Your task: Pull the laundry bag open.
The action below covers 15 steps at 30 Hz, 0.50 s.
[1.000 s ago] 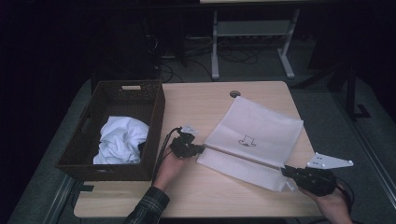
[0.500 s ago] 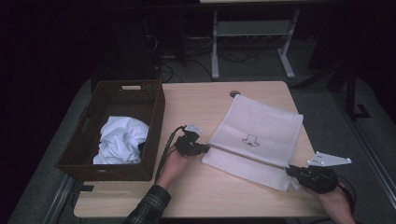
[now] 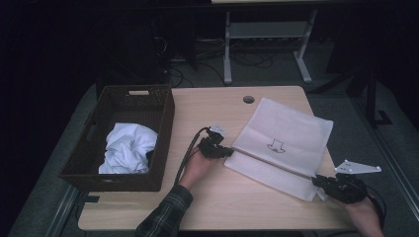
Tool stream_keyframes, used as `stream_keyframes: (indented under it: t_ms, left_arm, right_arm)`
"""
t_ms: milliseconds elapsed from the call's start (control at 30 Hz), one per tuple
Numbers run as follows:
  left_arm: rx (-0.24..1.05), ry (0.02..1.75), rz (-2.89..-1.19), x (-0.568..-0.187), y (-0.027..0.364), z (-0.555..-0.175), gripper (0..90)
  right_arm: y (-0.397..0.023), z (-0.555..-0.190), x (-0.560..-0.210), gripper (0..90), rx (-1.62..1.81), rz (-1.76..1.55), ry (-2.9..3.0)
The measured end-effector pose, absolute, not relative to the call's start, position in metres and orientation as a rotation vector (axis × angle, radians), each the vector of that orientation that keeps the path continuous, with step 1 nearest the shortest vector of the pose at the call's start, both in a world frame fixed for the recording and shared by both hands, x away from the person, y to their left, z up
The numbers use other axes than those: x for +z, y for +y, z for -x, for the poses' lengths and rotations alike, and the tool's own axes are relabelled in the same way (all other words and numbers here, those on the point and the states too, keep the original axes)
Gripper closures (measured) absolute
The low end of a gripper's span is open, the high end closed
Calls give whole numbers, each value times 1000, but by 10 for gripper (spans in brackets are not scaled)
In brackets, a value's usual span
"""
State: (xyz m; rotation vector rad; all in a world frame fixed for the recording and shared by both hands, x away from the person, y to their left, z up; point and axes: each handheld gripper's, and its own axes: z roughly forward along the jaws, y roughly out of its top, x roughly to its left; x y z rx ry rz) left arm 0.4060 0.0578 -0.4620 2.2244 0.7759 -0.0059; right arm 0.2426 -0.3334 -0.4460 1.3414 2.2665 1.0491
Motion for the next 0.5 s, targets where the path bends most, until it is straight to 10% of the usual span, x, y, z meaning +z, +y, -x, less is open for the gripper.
stream_keyframes:
  t_ms: [500]
  left_arm:
    - [-22,747,-2236,-460,27,-436,806]
  right_arm:
    - [-346,-246,-456,752,972,-1429,2276]
